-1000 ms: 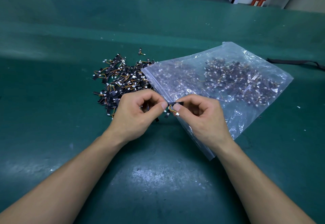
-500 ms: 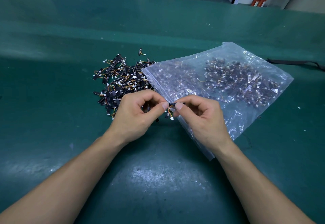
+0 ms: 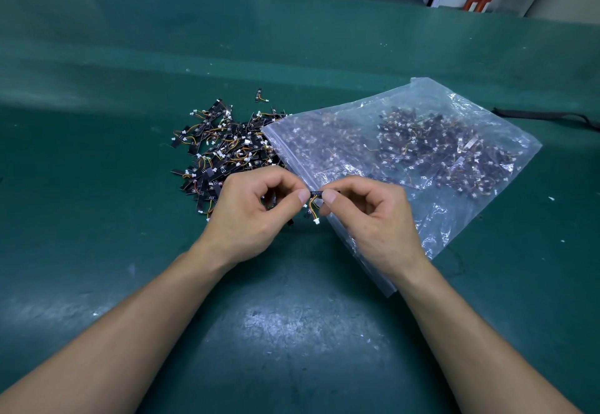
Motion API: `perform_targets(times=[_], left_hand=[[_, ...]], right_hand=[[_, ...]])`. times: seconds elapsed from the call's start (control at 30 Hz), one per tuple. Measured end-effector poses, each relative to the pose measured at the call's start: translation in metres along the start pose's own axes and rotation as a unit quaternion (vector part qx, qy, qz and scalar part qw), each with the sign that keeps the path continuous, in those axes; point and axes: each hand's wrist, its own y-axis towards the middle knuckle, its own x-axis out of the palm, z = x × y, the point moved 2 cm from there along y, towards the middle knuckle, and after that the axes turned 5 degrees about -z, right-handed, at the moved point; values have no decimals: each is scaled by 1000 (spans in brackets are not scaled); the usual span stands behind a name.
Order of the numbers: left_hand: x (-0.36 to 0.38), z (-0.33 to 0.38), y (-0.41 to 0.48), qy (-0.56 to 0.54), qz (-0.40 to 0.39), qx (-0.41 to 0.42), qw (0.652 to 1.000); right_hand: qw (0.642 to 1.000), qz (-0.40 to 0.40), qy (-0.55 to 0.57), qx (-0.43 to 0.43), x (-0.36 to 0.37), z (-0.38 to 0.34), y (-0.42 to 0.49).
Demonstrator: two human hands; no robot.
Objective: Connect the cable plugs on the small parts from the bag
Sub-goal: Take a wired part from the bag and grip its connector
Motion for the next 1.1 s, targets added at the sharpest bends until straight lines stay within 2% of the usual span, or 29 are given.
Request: perform_targets(times=[0.63,0.8,1.1], left_hand=[[1,-3,1,-22,-31,-7,999],[2,-4,1,-23,-30,-3,999],[0,-3,0,-21,-19,4,1000]], right_hand=[[999,-1,-35,-21,1,-2,1],[1000,-2,-8,-12,1,-1,1],[999,11,-36,-19,0,-3,1]])
